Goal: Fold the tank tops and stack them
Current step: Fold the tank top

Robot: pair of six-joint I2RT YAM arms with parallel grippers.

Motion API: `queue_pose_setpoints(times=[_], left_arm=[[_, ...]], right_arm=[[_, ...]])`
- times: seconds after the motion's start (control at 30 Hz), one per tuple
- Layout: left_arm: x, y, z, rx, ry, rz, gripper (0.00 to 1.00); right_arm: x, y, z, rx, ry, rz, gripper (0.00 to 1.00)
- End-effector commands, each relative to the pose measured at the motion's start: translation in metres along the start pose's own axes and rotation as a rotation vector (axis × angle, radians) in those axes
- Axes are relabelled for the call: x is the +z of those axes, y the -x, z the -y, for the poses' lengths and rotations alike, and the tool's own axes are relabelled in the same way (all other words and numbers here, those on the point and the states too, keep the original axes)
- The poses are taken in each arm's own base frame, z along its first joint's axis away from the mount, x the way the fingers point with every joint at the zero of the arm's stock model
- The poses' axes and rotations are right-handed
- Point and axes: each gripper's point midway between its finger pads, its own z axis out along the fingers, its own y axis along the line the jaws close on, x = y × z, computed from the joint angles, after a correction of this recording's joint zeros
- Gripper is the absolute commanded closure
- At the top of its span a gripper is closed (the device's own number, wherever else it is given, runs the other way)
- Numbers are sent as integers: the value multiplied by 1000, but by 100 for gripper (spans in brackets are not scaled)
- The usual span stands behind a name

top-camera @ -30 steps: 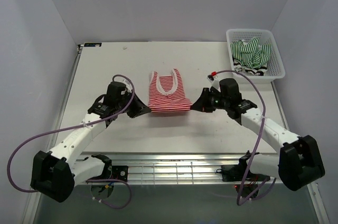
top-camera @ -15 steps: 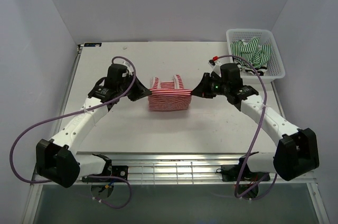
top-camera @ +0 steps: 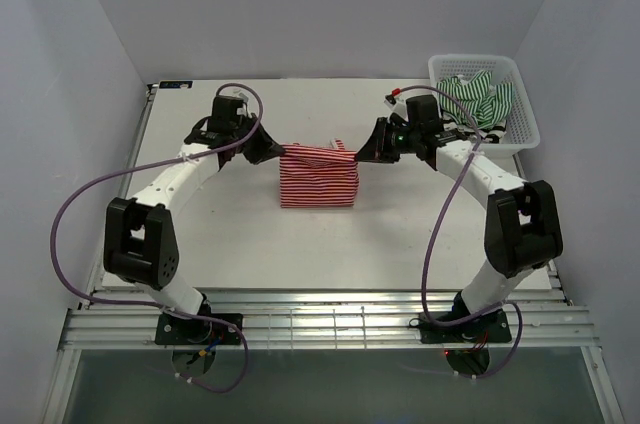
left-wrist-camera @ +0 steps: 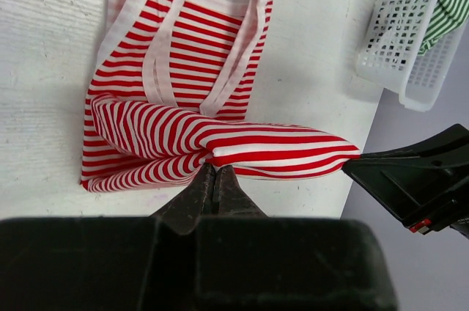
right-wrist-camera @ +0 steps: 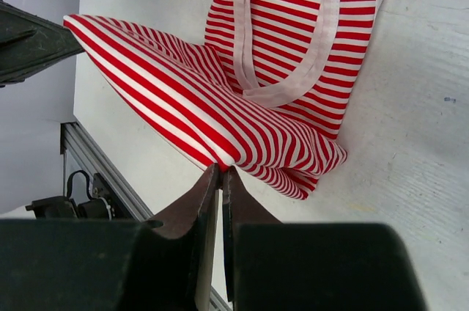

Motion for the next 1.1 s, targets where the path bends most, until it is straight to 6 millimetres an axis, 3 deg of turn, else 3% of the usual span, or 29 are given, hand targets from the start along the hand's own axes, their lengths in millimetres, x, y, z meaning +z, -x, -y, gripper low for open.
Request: queue_pose_setpoints(times=[0.0,0.3,0.57,0.7,0.73,0.77,0.8,0.83,0.87,0.97,1.03,1.07], left_arm=[[5,35,6,25,-19,76,100],[52,54,-16,39,30,70,100],[73,71,-19,38,40,90,100],[89,75,-28,32,52,72,99],[93,76,-29,30,54,69,91],[100,75,-37,19,69,53,86],[102,80,-32,20,54,55,77],[103,82,-31,18,46,50,63],[104,83,-28,17,36,45,43],[100,88,-15,26,-1,45,15],[91,92,-6,33,-21,58,2],[88,91,-3,37,-30,59,2]], right_arm=[[8,26,-1,-40,40,22,92],[42,52,36,-73,4,39,92],[72,71,59,-75,26,47,92],[81,79,67,-67,26,60,83],[84,82,70,-65,33,65,77],[85,84,68,-66,53,66,64],[85,89,67,-70,63,72,59],[85,99,61,-82,79,81,54],[84,102,55,-90,106,77,46],[73,109,39,-125,131,87,35],[65,99,30,-144,139,75,32],[63,92,27,-146,148,63,30]])
